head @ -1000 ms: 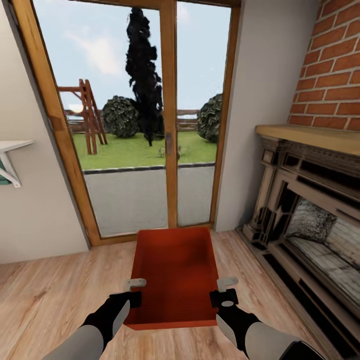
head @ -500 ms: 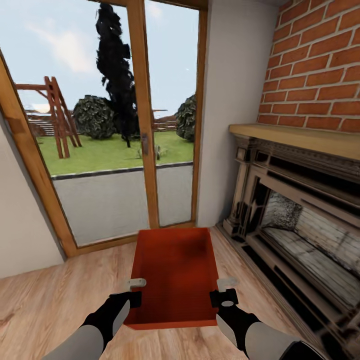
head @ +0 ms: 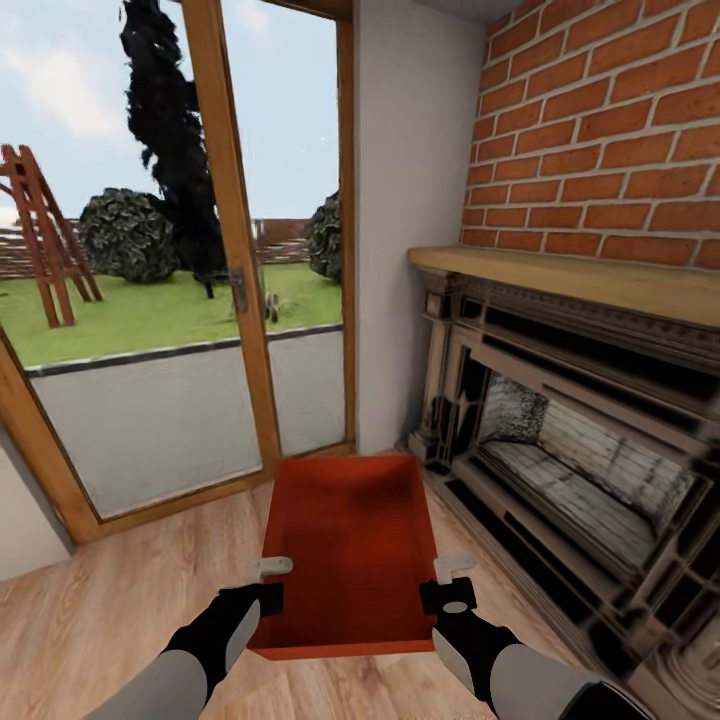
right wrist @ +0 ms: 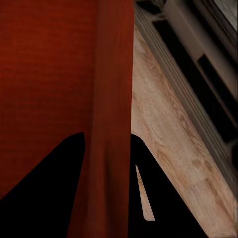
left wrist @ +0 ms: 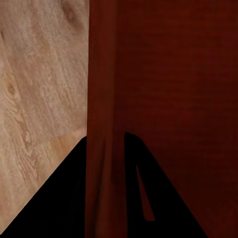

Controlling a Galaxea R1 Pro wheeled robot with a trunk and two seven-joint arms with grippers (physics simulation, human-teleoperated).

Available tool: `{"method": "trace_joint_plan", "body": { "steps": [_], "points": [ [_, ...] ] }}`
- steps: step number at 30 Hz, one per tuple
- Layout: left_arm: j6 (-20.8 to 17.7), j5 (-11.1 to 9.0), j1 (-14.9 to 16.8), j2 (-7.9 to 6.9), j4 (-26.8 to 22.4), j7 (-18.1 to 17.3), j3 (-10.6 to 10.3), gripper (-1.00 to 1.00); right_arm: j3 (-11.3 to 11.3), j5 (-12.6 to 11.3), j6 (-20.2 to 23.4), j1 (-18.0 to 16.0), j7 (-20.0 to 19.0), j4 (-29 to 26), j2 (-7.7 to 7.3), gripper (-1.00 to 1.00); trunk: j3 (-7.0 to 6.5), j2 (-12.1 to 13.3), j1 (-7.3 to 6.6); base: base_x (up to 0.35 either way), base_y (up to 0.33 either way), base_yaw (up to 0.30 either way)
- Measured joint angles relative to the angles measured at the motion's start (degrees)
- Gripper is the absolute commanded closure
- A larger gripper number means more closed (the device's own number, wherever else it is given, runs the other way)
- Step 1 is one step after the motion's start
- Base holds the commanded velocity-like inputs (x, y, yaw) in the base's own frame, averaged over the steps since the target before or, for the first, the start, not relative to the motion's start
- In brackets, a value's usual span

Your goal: Move the two storage containers from the living room to the garage. In the garage, place one container on the floor and stack the other container on top of it (either order is fine).

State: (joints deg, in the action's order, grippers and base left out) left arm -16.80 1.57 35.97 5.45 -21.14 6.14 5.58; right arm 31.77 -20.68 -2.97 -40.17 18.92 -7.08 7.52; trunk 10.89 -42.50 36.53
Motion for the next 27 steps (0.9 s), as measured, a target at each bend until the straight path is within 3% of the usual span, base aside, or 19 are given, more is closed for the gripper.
{"method": "trace_joint_plan", "body": {
  "steps": [27],
  "points": [
    [0.0, 0.1, 0.0, 0.01, 0.1, 0.0, 0.0, 1.0, -0.2, 0.2, 0.0, 0.0, 0.0, 0.1, 0.05, 1.0, 0.0, 0.0, 0.0, 0.0, 0.0, -0.287]
  ]
}}
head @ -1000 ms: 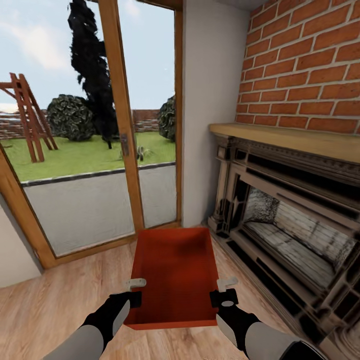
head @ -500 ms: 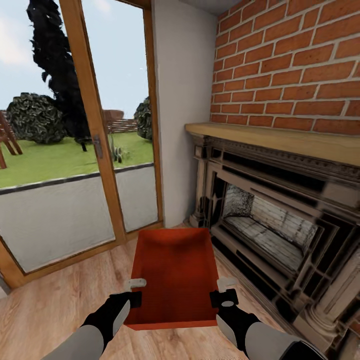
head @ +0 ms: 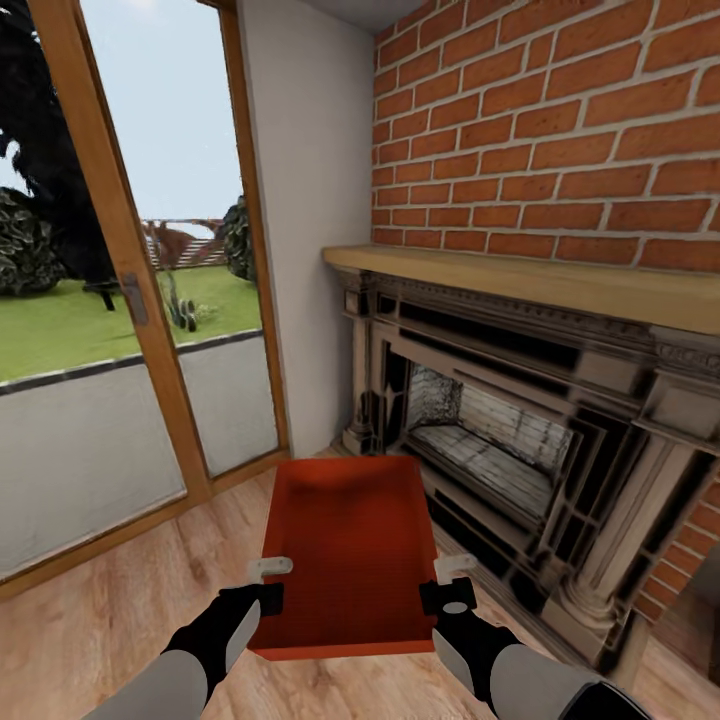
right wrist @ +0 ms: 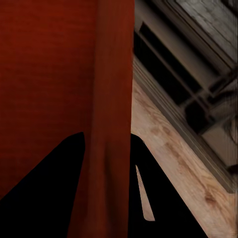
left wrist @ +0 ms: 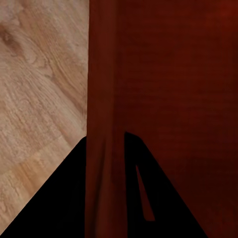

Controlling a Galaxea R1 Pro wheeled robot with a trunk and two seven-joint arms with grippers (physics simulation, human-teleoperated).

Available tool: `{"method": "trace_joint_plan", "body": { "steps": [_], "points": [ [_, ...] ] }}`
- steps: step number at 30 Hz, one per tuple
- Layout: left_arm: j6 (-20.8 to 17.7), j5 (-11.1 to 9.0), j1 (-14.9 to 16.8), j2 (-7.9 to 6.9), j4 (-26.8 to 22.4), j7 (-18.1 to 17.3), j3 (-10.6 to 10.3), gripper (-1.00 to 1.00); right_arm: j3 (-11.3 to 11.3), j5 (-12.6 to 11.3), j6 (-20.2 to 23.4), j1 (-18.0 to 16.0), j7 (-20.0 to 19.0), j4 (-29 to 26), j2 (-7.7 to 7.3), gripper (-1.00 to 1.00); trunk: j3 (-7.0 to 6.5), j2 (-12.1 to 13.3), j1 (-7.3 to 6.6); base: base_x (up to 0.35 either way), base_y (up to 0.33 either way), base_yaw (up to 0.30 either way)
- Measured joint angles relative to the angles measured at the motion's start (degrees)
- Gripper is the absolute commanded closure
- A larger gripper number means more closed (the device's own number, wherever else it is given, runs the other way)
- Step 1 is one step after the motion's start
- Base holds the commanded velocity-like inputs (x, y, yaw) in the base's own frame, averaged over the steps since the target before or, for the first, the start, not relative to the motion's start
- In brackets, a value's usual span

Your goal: Move the two storage containers from the living room to the garage. In the garage, place one container on the floor and stack the other container on top of it (either order is fine).

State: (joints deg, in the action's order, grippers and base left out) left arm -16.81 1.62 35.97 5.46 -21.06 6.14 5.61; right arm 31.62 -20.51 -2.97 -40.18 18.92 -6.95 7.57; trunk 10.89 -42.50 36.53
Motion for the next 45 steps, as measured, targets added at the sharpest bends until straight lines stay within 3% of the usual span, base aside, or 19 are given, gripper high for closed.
{"method": "trace_joint_plan", "body": {
  "steps": [45],
  "points": [
    [0.0, 0.0, 0.0, 0.0, 0.0, 0.0, 0.0, 1.0, 0.0, 0.0, 0.0, 0.0, 0.0, 0.0, -0.01, 1.0, 0.0, 0.0, 0.0, 0.0, 0.0, -0.287]
  ]
}}
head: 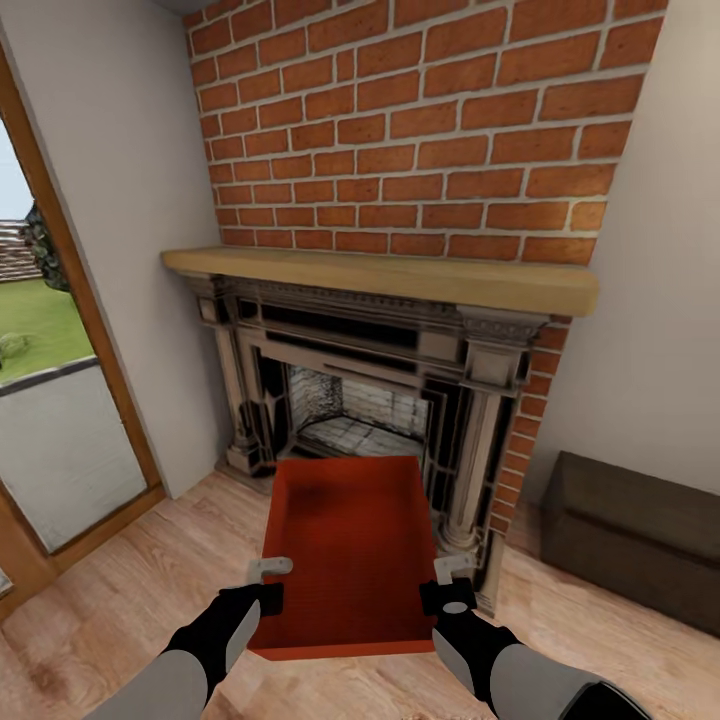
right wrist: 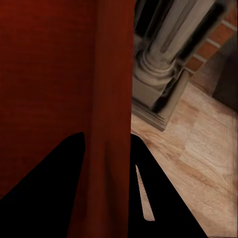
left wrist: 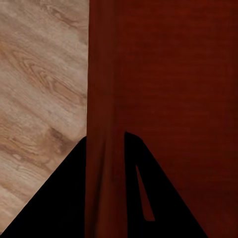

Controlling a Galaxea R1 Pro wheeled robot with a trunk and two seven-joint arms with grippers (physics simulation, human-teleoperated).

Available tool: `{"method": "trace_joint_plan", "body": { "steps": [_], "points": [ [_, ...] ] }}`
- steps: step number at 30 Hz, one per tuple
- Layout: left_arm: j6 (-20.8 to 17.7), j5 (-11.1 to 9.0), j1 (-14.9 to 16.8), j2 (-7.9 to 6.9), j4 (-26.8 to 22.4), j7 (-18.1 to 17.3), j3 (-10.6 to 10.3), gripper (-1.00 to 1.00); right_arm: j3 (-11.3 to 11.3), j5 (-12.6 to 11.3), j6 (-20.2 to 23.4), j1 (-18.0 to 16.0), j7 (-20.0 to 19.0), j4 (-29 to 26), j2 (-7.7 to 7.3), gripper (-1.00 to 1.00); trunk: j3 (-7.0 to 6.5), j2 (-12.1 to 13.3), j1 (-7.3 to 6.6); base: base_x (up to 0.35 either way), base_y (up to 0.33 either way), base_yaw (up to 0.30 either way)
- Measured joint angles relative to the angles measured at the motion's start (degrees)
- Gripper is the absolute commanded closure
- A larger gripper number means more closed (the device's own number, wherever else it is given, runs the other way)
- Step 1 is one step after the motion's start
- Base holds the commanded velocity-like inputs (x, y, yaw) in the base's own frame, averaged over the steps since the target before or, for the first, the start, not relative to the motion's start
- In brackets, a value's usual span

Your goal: Move the two storage containers from the living room to the garage. In the garage, place one container on the floor and stack the other container on top of it (either order is fine).

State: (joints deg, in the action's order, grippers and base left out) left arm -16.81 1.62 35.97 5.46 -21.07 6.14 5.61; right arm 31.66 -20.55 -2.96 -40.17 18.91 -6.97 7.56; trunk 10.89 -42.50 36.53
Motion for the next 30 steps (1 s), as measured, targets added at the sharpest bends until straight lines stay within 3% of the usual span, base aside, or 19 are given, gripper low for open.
{"method": "trace_joint_plan", "body": {
  "steps": [30],
  "points": [
    [0.0, 0.0, 0.0, 0.01, 0.0, 0.0, 0.0, 1.0, 0.1, -0.2, 0.0, 0.0, 0.0, -0.1, -0.05, 1.0, 0.0, 0.0, 0.0, 0.0, 0.0, -0.287]
  ]
}}
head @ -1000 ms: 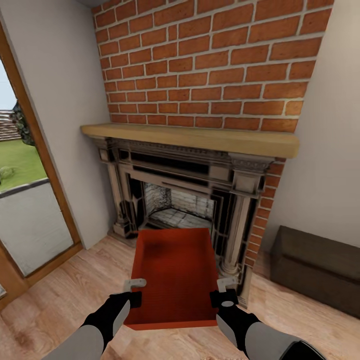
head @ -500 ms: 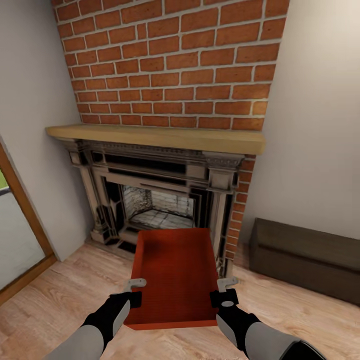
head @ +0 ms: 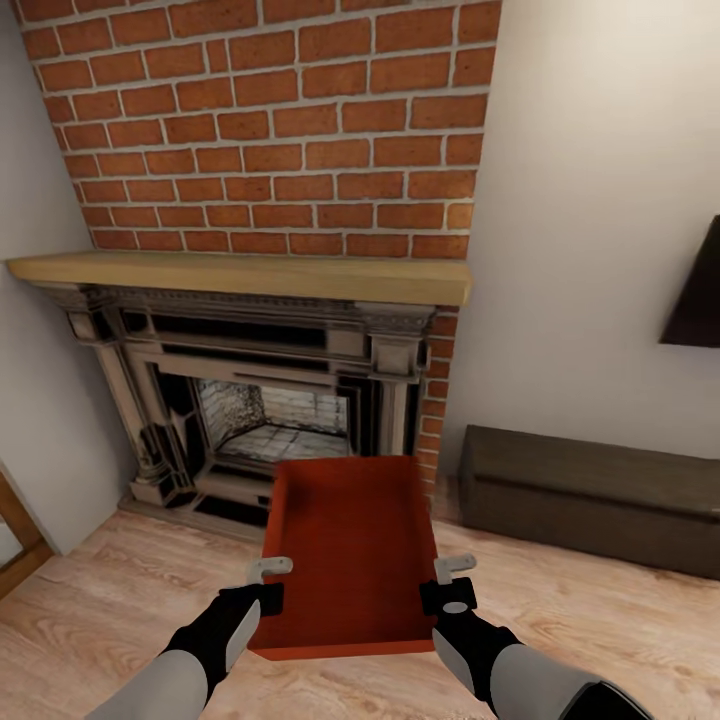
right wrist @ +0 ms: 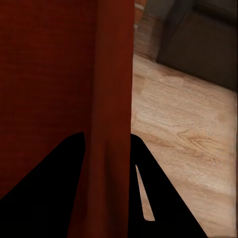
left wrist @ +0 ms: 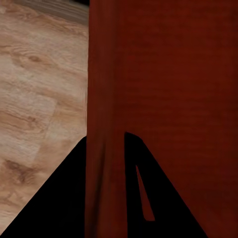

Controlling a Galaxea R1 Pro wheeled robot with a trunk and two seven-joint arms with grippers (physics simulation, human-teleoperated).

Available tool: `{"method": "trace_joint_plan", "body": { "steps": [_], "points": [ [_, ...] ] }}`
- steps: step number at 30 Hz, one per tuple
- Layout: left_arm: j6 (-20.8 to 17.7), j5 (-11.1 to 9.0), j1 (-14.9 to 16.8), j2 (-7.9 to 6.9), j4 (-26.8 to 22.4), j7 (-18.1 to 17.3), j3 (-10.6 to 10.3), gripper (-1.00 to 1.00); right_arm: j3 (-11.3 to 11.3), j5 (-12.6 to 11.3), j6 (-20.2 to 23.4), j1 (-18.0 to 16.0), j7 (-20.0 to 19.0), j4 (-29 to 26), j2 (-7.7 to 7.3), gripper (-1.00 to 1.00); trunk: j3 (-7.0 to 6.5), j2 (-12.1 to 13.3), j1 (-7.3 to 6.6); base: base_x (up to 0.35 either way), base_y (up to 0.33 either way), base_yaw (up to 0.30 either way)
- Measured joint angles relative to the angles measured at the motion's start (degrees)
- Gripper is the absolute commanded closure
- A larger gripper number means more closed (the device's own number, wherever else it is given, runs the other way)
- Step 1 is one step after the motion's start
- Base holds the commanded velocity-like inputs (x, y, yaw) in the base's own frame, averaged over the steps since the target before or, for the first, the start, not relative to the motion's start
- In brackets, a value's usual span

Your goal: Move the two storage containers from the living room to the garage. In the garage, place one container on the floor and stack the other container on top of it (either order is fine).

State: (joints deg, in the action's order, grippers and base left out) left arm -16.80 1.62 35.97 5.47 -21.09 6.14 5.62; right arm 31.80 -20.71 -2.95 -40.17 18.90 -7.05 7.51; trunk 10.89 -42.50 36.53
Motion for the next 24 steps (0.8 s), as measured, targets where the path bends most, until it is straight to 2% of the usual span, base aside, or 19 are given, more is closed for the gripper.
{"method": "trace_joint_plan", "body": {
  "steps": [24],
  "points": [
    [0.0, 0.0, 0.0, 0.0, 0.0, 0.0, 0.0, 1.0, 0.0, 0.0, 0.0, 0.0, 0.0, 0.0, 0.0, 1.0, 0.0, 0.0, 0.0, 0.0, 0.0, -0.287]
  ]
}}
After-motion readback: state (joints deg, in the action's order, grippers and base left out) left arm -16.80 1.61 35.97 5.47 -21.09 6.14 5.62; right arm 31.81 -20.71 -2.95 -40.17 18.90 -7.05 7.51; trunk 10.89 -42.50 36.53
